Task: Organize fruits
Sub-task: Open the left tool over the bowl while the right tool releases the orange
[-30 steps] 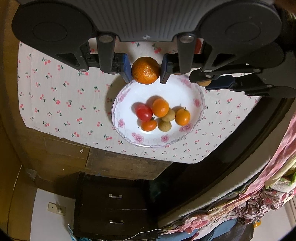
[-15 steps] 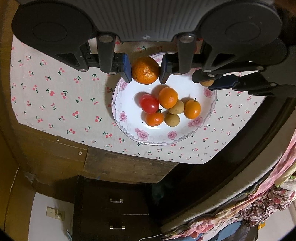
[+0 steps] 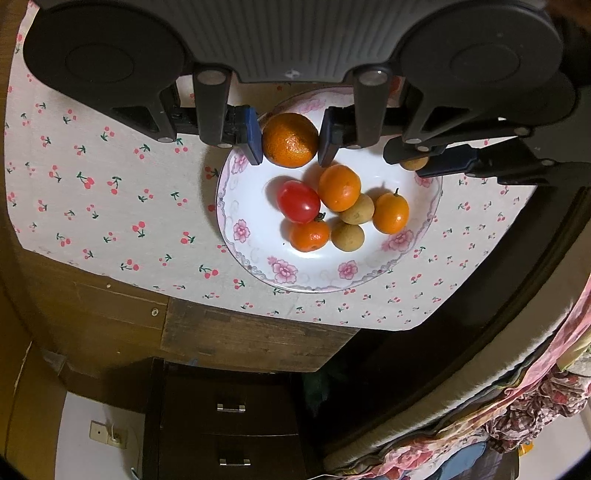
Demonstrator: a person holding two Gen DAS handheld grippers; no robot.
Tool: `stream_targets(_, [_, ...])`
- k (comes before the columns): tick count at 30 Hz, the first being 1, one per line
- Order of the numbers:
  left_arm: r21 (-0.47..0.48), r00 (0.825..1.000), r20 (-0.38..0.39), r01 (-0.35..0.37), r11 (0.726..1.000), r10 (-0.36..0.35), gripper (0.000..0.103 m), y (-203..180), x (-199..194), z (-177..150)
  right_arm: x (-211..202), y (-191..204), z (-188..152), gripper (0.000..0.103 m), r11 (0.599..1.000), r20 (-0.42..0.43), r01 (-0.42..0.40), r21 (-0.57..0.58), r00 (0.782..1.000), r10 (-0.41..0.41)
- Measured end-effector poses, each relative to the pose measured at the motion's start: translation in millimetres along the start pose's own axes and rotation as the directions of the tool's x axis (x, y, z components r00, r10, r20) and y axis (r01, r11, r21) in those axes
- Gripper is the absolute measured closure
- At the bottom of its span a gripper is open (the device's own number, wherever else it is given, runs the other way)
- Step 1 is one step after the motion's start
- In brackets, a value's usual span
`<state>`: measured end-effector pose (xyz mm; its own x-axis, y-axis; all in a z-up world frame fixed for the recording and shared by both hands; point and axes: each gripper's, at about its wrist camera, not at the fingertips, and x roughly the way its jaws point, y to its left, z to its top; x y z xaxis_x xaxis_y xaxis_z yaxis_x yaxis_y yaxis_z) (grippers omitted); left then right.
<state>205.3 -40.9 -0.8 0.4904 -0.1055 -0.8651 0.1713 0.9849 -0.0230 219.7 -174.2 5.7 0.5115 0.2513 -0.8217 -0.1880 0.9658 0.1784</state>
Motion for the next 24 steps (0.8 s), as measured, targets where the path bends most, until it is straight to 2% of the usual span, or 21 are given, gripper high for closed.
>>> stream_targets(16, [-0.010, 1.000, 0.001, -0.007, 1.000, 0.007, 0.072, 0.7, 2.9, 1.6, 6.5, -2.5, 1.0, 0.068, 1.000, 0.004, -0.006, 0.019, 1.000, 0.006])
stream_targets(24, [-0.021, 1.000, 0.017, -0.011, 1.000, 0.012, 0.063, 4.0, -0.8, 4.3, 4.4, -4.1, 2.8, 0.068, 0.999, 0.023, -0.003, 0.032, 1.000, 0.002])
